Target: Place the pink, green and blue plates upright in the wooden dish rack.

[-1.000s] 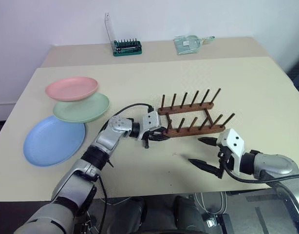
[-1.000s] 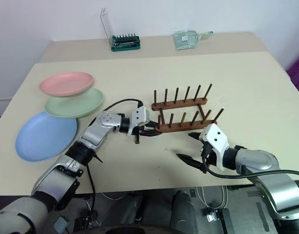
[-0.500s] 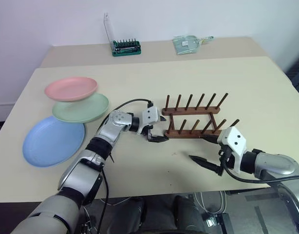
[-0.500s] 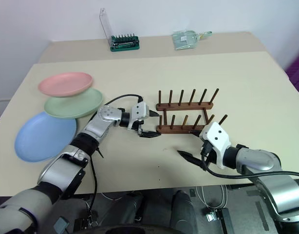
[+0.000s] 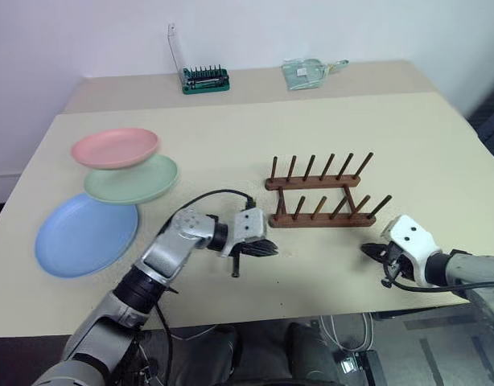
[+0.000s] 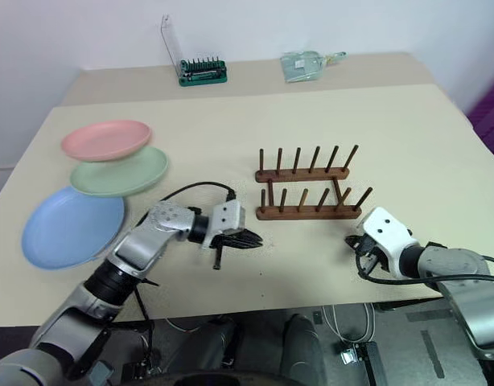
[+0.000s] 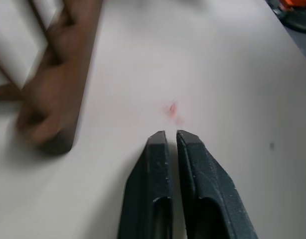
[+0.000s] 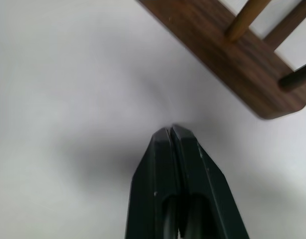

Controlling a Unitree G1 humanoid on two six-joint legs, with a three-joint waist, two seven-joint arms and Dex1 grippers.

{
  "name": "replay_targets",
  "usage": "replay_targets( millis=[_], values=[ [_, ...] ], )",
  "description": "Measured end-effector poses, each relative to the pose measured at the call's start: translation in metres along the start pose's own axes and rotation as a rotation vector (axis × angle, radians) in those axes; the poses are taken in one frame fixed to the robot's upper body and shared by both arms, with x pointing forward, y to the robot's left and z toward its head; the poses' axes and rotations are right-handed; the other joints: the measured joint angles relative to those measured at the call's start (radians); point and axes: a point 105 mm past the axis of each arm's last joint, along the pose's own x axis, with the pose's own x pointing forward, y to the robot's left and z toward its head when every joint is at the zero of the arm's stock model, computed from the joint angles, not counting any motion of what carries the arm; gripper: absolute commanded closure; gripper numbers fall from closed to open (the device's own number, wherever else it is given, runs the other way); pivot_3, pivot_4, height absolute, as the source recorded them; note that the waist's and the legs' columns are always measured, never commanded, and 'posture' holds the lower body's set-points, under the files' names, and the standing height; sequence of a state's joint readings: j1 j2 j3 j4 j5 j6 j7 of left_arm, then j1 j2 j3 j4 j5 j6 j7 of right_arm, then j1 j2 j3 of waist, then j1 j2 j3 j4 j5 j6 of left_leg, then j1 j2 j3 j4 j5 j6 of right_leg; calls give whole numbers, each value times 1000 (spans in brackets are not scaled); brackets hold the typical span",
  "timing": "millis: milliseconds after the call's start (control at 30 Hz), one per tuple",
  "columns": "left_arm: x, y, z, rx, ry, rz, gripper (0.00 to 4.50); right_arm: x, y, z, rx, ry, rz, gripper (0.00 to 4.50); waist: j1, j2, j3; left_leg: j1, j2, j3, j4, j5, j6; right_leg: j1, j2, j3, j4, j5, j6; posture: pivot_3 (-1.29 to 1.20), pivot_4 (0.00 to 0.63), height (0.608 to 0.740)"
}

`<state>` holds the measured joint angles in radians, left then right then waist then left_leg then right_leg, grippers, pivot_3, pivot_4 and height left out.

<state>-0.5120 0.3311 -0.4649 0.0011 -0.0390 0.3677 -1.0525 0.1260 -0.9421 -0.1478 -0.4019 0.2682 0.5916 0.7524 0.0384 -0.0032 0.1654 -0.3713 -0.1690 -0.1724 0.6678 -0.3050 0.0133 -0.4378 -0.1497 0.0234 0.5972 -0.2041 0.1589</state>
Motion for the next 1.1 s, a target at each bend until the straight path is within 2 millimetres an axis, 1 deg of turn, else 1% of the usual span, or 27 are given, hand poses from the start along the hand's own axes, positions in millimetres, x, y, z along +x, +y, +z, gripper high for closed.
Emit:
replay_targets(
  millis=[167,233,300,367,467,633,700,900,967,1000,1067,1100],
  values=[
    [18,13,1,7,32,130,4300,19,-19,9,-52,-13,-92,4500,3,-3,-2,4,1,1,0,0,0,5,0,0,-1,1,-1,0,150,740],
    [22,19,2,11,39,175,4300,25,-24,11,-55,-19,-121,4500,4,-4,-2,6,1,1,0,0,0,7,0,0,-2,1,-1,0,150,740],
    [23,30,1,15,52,241,4300,35,-33,15,-60,-33,-152,4500,2,-4,-2,11,1,1,0,0,0,11,0,0,-2,1,-1,0,150,740],
    [23,38,1,24,65,294,4300,40,-38,18,-77,-39,-173,4500,2,-4,-2,13,1,1,-2,0,0,11,0,0,-2,1,0,0,150,740],
    [20,55,-1,32,72,381,4300,50,-54,24,-101,-45,-215,4500,-1,-4,-2,14,1,3,-2,0,0,11,0,0,-1,1,0,0,150,740],
    [13,78,-5,30,85,492,4300,58,-76,31,-136,-52,-274,4500,0,-4,-2,14,1,3,-3,0,0,10,0,0,-2,1,0,0,150,740],
    [12,82,-6,25,85,511,4300,60,-81,31,-139,-51,-284,4500,0,-4,-2,14,1,3,-3,0,0,10,0,0,-2,1,0,0,150,740],
    [8,88,-8,12,82,539,4300,64,-87,32,-155,-59,-292,4500,-1,-4,-2,13,1,3,-3,0,0,10,0,0,-1,1,-1,0,150,740],
    [5,85,-8,15,78,523,4300,63,-86,33,-161,-65,-287,4500,-3,-4,-2,13,1,3,-3,0,0,9,0,0,-1,1,-1,0,150,740],
    [1,79,-9,18,71,500,4300,62,-84,33,-171,-69,-277,4500,-4,-4,-2,13,1,3,-4,0,0,8,0,0,-1,1,-1,0,150,740],
    [-7,67,-11,-5,49,457,4355,57,-79,33,-180,-76,-238,3999,-4,-3,-2,12,1,3,-5,0,0,7,0,0,-1,1,-1,0,150,740],
    [-15,58,-10,-56,6,426,3806,52,-71,35,-170,-100,-189,3758,-4,-3,-2,9,1,3,-4,0,0,4,0,0,-1,1,-1,0,150,740]
  ],
)
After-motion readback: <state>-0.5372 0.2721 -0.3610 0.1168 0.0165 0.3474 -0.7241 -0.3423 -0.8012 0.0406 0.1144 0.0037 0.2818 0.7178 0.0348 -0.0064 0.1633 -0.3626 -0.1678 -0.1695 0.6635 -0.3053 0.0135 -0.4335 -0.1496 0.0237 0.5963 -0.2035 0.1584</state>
